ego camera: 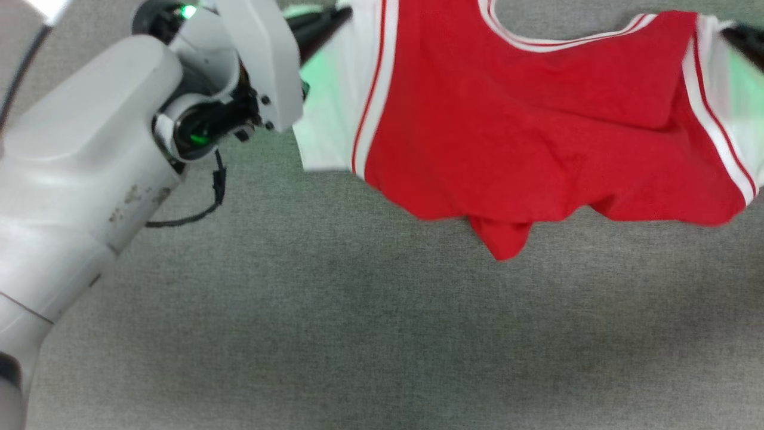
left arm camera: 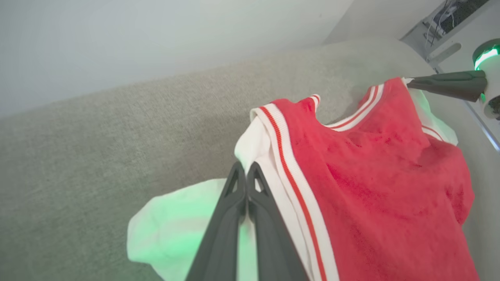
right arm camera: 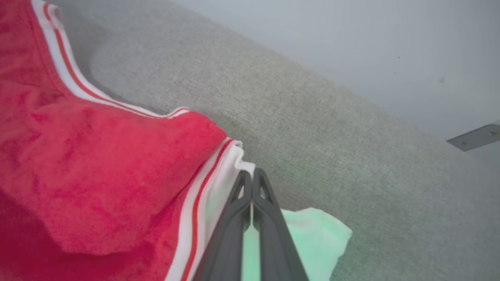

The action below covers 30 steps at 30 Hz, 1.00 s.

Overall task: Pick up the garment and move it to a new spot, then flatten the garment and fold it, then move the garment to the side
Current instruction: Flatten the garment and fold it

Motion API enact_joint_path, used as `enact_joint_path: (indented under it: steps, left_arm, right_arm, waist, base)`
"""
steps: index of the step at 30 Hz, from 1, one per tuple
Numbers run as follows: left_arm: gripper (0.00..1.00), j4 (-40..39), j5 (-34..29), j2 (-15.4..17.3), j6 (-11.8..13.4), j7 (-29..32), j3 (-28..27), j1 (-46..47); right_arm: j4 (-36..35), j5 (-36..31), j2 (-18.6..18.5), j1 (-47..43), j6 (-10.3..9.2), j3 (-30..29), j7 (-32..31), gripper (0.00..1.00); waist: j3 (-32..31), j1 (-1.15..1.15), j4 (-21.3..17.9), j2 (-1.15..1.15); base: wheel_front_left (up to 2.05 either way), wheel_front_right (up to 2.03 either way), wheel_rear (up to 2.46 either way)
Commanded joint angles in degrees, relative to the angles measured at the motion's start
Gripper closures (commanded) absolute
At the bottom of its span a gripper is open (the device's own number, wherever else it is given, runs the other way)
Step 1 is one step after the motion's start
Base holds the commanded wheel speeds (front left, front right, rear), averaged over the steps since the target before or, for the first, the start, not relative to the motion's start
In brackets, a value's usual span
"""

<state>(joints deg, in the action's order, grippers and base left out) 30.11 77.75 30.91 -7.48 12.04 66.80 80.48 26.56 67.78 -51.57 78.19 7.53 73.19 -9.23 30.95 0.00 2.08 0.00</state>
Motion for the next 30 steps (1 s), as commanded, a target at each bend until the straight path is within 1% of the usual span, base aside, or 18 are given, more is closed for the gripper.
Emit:
enact_joint_path:
  steps: [1,4,7,10,13,14,17,18,21,23,26,28,30]
  left_arm:
    - [1.00,0.5,0.3,0.1,0.0,-1.8,-0.4,-0.6]
    - [1.00,2.9,-1.0,-0.2,0.0,-6.8,-1.3,1.3]
    - [1.00,6.0,-1.3,-1.9,0.0,-11.7,-2.9,3.9]
    - [1.00,11.5,-2.5,-3.7,0.1,-17.0,-5.0,8.0]
    - [1.00,16.8,-2.5,-6.7,0.4,-21.9,-7.9,13.2]
    - [1.00,16.8,-2.5,-6.7,0.4,-21.9,-7.9,13.2]
    - [1.00,21.6,-2.1,-8.3,1.3,-24.8,-11.3,19.3]
    - [1.00,22.9,-2.7,-8.6,1.9,-25.5,-12.0,21.5]
    - [1.00,25.7,-2.4,-10.2,2.4,-26.7,-15.5,28.4]
    - [1.00,27.0,-2.6,-10.9,2.0,-27.0,-17.5,31.7]
    - [1.00,28.1,-2.9,-11.7,1.3,-27.2,-20.1,35.4]
    - [1.00,28.8,-4.2,-12.0,0.8,-27.1,-20.8,35.7]
    - [1.00,29.1,-4.4,-12.3,0.4,-27.1,-21.8,34.0]
  right_arm:
    - [0.2,0.7,-0.4,1.5,-0.09,-0.5,1.4,1.00]
    - [2.1,1.3,-0.4,3.5,-0.09,-1.7,4.6,1.00]
    - [5.8,2.2,1.4,7.0,-0.09,-4.7,9.2,1.00]
    - [10.7,5.6,5.1,10.6,-0.09,-9.6,14.3,1.00]
    - [15.6,5.5,8.4,15.6,-0.09,-12.5,18.5,1.00]
    - [15.6,5.5,8.4,15.6,-0.09,-12.5,18.5,1.00]
    - [19.8,5.3,11.7,20.7,-0.09,-14.5,20.5,1.00]
    - [21.4,4.7,12.5,22.7,-0.09,-14.9,21.0,1.00]
    - [26.2,3.2,15.0,29.1,-0.09,-16.7,22.8,1.00]
    - [29.0,2.4,16.6,32.6,-0.09,-18.2,23.6,1.00]
    - [32.0,0.2,18.1,36.7,-0.09,-19.3,24.3,1.00]
    - [33.1,-0.5,19.1,37.4,-0.09,-20.0,24.4,1.00]
    - [33.1,-1.9,19.4,36.8,-0.09,-19.7,24.4,1.00]
  waist:
    - [-0.1,0.00,-0.2,0.00]
    - [0.4,0.00,-0.2,0.00]
    - [1.2,0.00,-0.2,0.00]
    - [1.8,0.00,-0.2,0.00]
    - [2.2,0.00,-0.4,0.00]
    - [2.2,0.00,-0.4,0.00]
    - [2.1,0.00,-0.9,0.00]
    - [2.1,0.00,-1.1,0.00]
    - [2.5,0.00,-1.6,0.00]
    - [2.6,0.00,-1.7,0.00]
    - [2.4,0.00,-1.6,0.00]
    - [2.0,0.00,-1.3,0.00]
    - [1.7,0.00,-1.0,0.00]
  base:
    - [0.00,0.00,0.00]
    - [0.00,0.00,0.00]
    - [0.00,0.00,0.00]
    - [0.00,0.00,0.00]
    - [0.00,0.00,0.00]
    - [0.00,0.00,0.00]
    - [0.00,0.00,0.00]
    - [0.00,0.00,0.00]
    - [0.00,0.00,0.00]
    - [0.00,0.00,0.00]
    - [0.00,0.00,0.00]
    - [0.00,0.00,0.00]
    - [0.00,0.00,0.00]
